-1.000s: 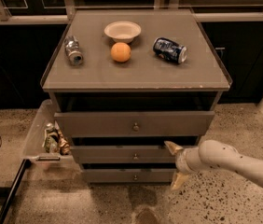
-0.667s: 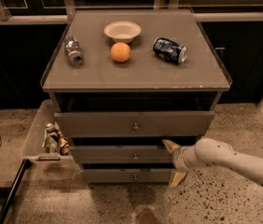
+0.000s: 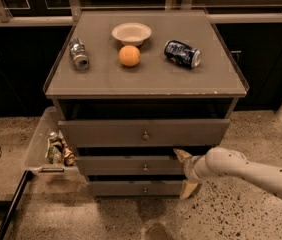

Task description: Open middle drawer

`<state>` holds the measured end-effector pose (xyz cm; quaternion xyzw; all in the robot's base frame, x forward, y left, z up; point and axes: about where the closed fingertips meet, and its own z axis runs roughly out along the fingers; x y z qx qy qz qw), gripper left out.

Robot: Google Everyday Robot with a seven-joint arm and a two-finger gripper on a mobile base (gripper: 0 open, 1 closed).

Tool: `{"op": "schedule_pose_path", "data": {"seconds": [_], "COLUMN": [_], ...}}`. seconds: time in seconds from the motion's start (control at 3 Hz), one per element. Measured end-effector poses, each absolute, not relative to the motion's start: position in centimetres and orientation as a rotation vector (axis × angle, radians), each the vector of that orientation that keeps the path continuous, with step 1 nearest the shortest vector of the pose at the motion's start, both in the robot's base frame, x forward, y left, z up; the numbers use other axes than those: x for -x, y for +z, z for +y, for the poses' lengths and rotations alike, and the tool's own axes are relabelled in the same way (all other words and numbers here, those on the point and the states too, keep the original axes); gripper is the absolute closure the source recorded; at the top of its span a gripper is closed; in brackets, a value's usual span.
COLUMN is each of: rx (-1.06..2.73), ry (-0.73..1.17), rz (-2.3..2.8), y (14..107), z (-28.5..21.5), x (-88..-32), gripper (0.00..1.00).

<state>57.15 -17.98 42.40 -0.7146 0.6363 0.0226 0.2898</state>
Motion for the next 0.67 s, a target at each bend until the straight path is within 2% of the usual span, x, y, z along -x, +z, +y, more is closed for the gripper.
{"op": "schedule_pose_path", "data": {"seconds": [0.67], "rx": [1.925], "ry": [0.014], "rz": [1.648], "y": [41.8], "z": [-17.6], "x": [-59.0], "gripper": [0.0]}}
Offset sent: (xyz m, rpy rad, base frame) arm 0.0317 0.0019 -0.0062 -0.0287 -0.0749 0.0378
